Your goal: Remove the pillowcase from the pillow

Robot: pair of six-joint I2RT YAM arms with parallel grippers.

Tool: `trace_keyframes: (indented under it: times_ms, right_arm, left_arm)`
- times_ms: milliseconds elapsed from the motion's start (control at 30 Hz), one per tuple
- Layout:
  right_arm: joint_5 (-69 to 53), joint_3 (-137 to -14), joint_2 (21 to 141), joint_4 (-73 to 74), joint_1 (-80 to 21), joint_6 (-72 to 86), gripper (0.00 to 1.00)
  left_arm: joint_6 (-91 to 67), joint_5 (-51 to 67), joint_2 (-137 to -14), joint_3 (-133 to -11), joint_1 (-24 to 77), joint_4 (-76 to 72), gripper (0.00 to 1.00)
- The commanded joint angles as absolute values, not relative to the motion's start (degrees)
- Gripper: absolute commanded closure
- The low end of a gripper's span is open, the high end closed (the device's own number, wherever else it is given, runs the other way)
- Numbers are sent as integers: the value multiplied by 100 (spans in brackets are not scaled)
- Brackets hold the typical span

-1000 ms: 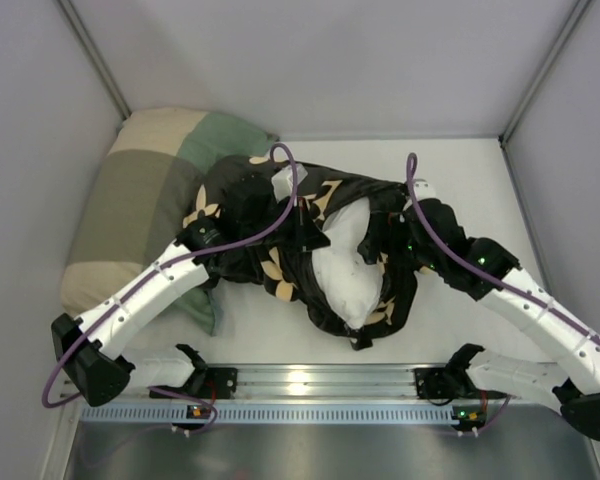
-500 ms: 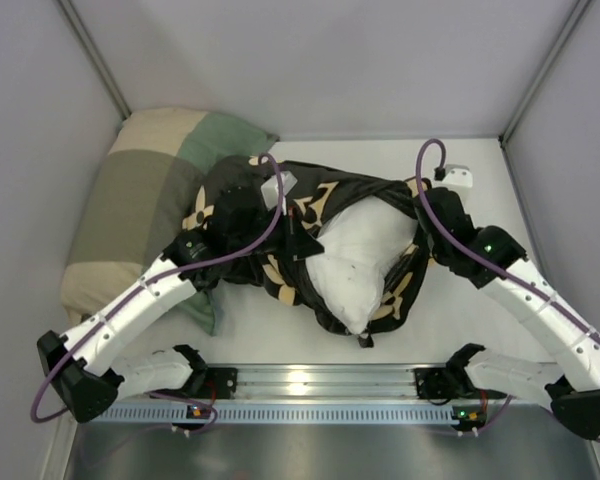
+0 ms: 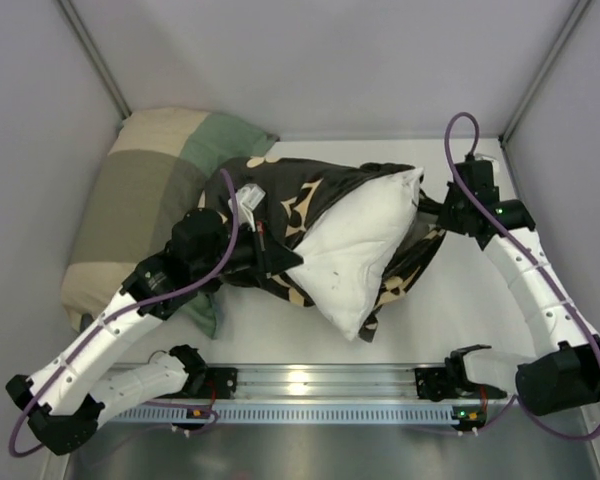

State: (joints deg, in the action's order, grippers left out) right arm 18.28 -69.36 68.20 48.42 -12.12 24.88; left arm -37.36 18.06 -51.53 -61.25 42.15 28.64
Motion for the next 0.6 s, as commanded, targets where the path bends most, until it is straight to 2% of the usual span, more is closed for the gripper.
trace_keyframes:
  times_ms: [0,67,100,133,167,200,233,567]
  right_arm:
    - [1533,-6848,6786,4000,-879,2153,100]
    - [987,-6286,6522,3589,-870,2162,100]
    - [349,-5927,6426,3464,-879,2162,92]
    - [73,-5759,6233,3263,-879,2197,77]
    - [-225,-5583,6118,3182,-888,2197,52]
    - [-516,-5329,6056,3164,-888,2215,33]
    - [-536,-5230,5882,3173,-896,2224,2]
    - [-114,-4790,4184,3770,-897,2232,1]
  left_arm:
    - [-3621,1749,-4843,-6284,4184,3665,100]
    - [-3621,1793,-4982,-6389,4175,3665,100]
    - [-3630,1828,-5044,-6424,4184,3648,100]
    - [-3630,1915,-5202,-6512,4184,3560,100]
    - [-3621,1951,-5273,-6530,4184,3473,100]
    - [-3621,1995,-5343,-6530,4184,3367,100]
    - [-3630,2091,-5492,-6539,4184,3157,100]
    - [-3586,2242,-6819,-6714,4367,2259,100]
